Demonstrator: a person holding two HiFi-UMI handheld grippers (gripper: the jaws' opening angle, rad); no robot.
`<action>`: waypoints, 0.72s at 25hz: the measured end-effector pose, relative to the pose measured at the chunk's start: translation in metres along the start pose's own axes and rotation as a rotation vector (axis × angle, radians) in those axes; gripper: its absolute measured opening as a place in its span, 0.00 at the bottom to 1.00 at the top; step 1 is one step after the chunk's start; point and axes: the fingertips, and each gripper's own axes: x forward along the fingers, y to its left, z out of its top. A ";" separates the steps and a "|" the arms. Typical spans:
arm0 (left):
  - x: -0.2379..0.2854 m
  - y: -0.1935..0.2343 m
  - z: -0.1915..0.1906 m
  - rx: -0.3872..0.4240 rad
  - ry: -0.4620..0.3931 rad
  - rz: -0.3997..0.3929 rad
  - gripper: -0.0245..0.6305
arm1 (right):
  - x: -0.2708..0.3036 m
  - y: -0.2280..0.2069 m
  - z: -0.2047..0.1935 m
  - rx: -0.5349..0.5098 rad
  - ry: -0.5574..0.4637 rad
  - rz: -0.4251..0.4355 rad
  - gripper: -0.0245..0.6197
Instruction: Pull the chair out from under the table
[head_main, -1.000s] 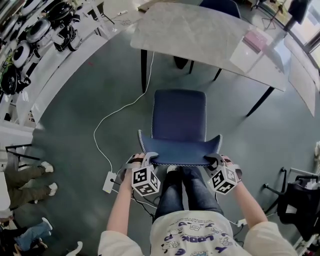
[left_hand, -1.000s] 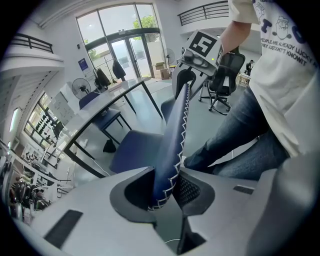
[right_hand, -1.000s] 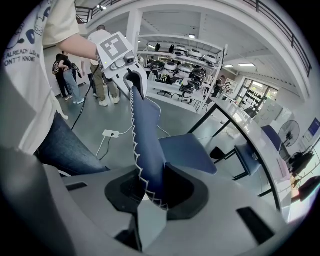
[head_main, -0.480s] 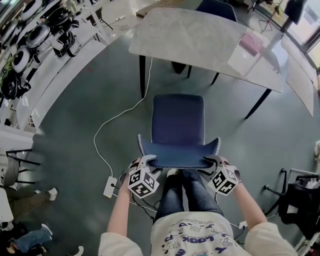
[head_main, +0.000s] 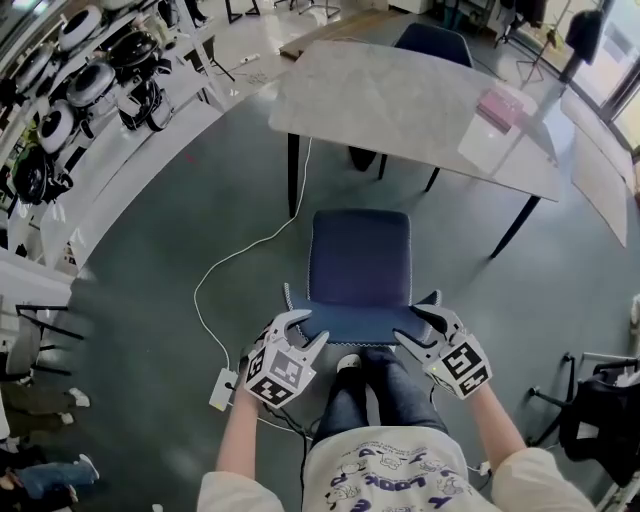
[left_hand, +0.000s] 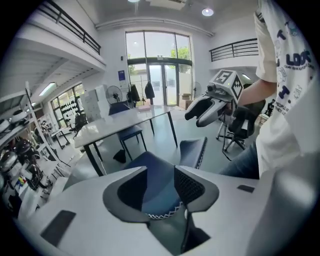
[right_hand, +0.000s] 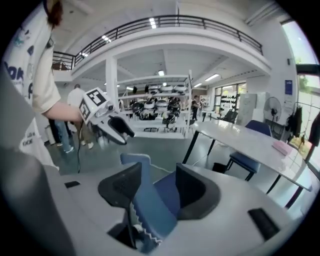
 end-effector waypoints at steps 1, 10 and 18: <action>-0.005 0.006 0.011 -0.008 -0.020 0.029 0.30 | -0.003 -0.008 0.014 0.014 -0.036 -0.034 0.37; -0.062 0.058 0.131 -0.099 -0.285 0.341 0.08 | -0.039 -0.065 0.131 0.008 -0.302 -0.239 0.15; -0.132 0.088 0.202 -0.303 -0.510 0.645 0.08 | -0.088 -0.093 0.207 0.040 -0.480 -0.348 0.05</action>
